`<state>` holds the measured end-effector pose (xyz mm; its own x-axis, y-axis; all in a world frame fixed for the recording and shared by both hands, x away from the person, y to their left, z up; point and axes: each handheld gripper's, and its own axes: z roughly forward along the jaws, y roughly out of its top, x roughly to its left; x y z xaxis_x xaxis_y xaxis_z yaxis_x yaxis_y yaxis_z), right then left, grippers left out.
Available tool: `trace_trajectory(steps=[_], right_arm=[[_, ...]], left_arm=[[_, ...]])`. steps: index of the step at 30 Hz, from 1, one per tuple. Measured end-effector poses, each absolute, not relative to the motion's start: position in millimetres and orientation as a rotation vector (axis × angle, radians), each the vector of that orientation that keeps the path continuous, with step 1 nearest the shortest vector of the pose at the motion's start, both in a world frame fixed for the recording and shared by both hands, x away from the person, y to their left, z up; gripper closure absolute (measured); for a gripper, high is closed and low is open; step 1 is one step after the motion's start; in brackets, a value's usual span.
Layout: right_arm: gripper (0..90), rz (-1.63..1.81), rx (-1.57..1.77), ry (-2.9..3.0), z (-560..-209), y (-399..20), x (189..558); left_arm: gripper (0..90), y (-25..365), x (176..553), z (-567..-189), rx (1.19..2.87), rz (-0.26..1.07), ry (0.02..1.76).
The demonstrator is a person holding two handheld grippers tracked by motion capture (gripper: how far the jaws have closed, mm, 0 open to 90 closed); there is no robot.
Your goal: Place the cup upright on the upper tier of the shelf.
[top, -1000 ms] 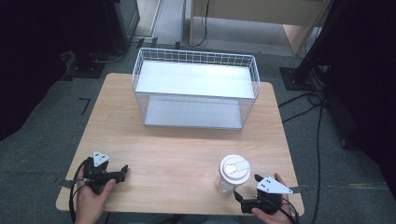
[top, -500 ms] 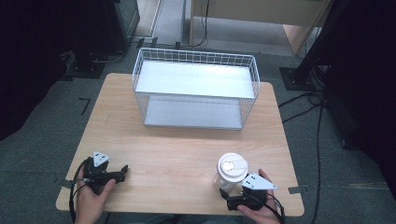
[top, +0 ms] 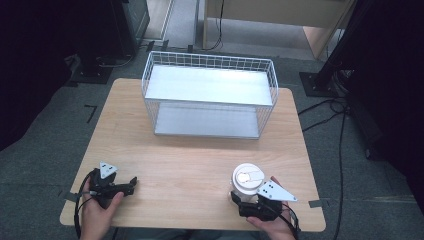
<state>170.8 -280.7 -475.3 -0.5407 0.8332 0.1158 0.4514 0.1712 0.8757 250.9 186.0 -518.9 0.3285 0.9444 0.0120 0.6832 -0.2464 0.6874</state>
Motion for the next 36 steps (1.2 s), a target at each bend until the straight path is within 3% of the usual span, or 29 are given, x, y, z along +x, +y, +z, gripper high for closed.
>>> trace_trajectory(steps=[23,36], right_arm=[[15.7,1.353,1.244,2.013,-461.7,-270.8,174.8],[15.8,1.4,1.165,1.903,-422.6,-250.2,186.2]], left_arm=[[1.5,186.0,250.9,-518.8,2.016,0.581,1.425],[1.6,186.0,250.9,-518.8,2.016,0.581,1.425]])
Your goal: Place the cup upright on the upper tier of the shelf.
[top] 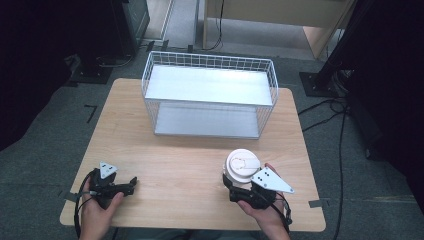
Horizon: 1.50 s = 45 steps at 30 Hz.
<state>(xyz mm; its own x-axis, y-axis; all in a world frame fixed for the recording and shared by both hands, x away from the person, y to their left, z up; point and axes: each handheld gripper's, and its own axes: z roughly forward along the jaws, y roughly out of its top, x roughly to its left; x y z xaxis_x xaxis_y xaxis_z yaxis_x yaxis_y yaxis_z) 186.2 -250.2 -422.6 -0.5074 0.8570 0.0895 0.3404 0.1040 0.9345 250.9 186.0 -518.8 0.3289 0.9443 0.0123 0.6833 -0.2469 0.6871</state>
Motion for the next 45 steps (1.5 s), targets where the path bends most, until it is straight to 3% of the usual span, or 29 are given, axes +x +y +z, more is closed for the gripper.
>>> trace_trajectory(steps=[45], right_arm=[[15.9,1.429,1.113,1.723,-320.1,-228.2,250.7]], left_arm=[[1.6,186.1,251.0,-518.8,2.016,0.583,1.424]])
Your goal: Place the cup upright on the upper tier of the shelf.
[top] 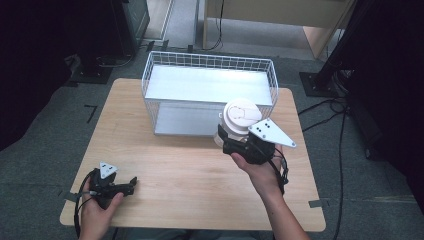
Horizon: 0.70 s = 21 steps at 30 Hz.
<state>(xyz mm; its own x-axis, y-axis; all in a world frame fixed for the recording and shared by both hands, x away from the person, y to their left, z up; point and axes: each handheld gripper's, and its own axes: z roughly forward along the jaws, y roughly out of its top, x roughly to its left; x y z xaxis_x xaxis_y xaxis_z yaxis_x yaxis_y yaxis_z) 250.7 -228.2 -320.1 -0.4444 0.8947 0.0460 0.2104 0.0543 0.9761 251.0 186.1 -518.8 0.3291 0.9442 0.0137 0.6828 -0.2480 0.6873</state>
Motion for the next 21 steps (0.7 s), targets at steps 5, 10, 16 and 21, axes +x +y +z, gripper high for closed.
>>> trace_trajectory(steps=[5,10,16,21], right_arm=[[15.9,1.421,1.111,1.703,-309.4,-226.2,261.3],[15.9,1.409,1.105,1.692,-301.2,-222.3,271.9],[15.9,1.406,1.107,1.678,-293.7,-218.8,284.4],[16.0,1.399,1.105,1.664,-289.9,-217.6,292.7]], left_arm=[[1.6,186.1,251.0,-518.8,2.016,0.583,1.425],[1.5,186.0,251.0,-518.8,2.016,0.583,1.424],[1.6,186.1,251.0,-518.8,2.017,0.584,1.424],[1.6,186.0,250.9,-518.8,2.016,0.583,1.424]])
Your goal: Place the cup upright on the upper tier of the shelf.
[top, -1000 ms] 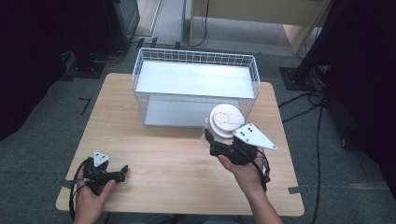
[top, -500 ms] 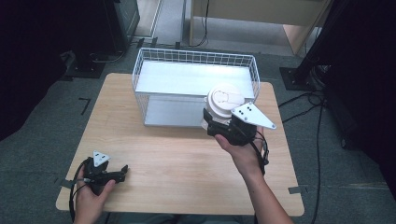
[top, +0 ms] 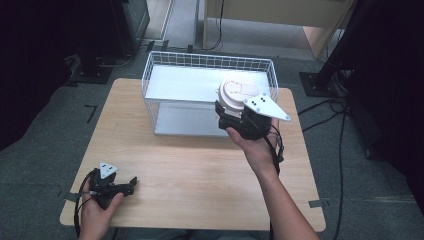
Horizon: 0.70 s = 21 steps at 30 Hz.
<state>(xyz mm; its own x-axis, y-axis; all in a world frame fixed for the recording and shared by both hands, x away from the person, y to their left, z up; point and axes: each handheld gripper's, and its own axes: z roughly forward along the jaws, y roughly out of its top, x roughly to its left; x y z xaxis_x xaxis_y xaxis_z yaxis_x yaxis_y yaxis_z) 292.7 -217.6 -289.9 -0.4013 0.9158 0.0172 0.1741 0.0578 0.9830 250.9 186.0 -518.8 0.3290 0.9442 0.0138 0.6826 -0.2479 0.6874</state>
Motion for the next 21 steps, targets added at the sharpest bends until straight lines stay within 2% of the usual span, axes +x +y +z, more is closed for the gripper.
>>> trace_trajectory(steps=[21], right_arm=[[16.0,1.335,1.089,1.608,-277.3,-206.3,338.9]], left_arm=[[1.6,185.8,250.8,-518.7,2.024,0.579,1.414]])
